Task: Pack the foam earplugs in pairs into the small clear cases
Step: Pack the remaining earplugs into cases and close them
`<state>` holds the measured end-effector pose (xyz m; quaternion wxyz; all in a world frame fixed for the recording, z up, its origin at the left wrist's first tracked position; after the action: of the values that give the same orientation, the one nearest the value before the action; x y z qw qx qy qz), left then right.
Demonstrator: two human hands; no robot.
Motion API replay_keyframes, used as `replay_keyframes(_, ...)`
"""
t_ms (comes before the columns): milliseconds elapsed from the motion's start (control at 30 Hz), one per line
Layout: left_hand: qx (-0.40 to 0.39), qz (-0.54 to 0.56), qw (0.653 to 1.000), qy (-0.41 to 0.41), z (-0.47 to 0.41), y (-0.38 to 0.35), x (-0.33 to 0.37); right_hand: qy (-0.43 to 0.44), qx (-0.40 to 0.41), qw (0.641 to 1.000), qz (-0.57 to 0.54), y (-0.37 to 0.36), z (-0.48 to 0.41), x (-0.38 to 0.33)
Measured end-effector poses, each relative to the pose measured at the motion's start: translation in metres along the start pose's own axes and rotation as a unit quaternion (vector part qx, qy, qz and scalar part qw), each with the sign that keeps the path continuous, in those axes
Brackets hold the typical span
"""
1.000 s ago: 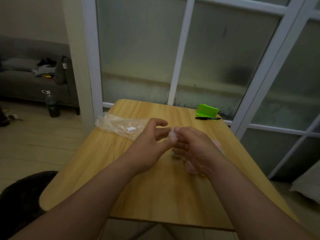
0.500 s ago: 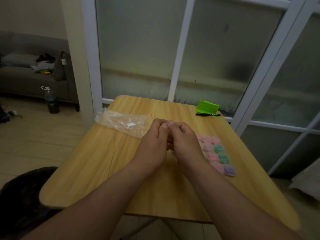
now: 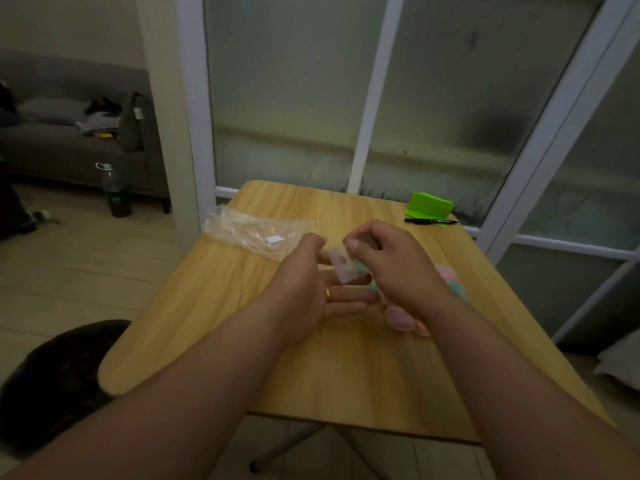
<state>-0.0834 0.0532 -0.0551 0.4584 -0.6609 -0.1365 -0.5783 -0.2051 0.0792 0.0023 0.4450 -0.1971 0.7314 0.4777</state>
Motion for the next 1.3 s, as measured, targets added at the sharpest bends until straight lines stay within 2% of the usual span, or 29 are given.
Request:
replay_keyframes(67, -0.083, 0.008, 0.996, 0.038, 0.004, -0.004, -0.002, 0.035, -0.089, 0.994, 0.049, -0.005, 0.001, -0.011)
replay_keyframes(133, -0.144, 0.023, 0.989, 0.038, 0.008, -0.011, 0.0, 0.017, -0.159, 0.987, 0.017, -0.013, 0.004, -0.015)
replay_keyframes(233, -0.145, 0.061, 0.987, 0.03, 0.006, -0.011, 0.003, -0.02, -0.201, 0.979, -0.027, -0.013, 0.0, -0.017)
replay_keyframes(300, -0.102, 0.089, 0.99, 0.029, 0.001, 0.0, 0.007, -0.035, -0.169, 0.982, -0.077, 0.001, -0.013, -0.01)
replay_keyframes(367, -0.044, 0.137, 0.989, 0.022, -0.005, 0.015, 0.015, -0.068, -0.071, 0.989, -0.113, 0.026, -0.028, 0.006)
replay_keyframes(433, -0.009, 0.169, 0.986, 0.002, -0.008, 0.028, 0.026, -0.085, 0.034, 0.994, -0.06, 0.045, -0.037, 0.023)
replay_keyframes(500, 0.016, 0.186, 0.982, -0.009, -0.01, 0.039, 0.032, -0.075, 0.082, 0.993, 0.026, 0.046, -0.041, 0.033)
replay_keyframes(667, 0.027, 0.239, 0.971, -0.007, -0.01, 0.042, 0.034, -0.058, 0.076, 0.97, 0.225, 0.021, -0.046, 0.047)
replay_keyframes(867, 0.063, 0.219, 0.974, -0.001, -0.015, 0.045, 0.028, -0.075, 0.068, 0.926, 0.363, 0.005, -0.047, 0.051)
replay_keyframes(1100, 0.042, 0.225, 0.973, -0.028, -0.021, 0.04, 0.024, -0.107, 0.082, 0.903, 0.408, 0.003, -0.047, 0.05)
replay_keyframes(1300, 0.037, 0.196, 0.979, -0.036, -0.024, 0.034, 0.018, -0.057, 0.091, 0.912, 0.396, 0.005, -0.04, 0.037)
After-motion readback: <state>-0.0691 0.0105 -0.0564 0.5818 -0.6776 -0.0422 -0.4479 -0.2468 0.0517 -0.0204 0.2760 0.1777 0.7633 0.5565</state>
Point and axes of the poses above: each hand's wrist, its own z-axis away from the middle knuckle, its own y-axis out of the back of the hand, x = y × z, the point moved 9 cm from there along -z, towards the middle knuckle, and after that the axes turned 11 degrees about -y, right-handed, at the moved point
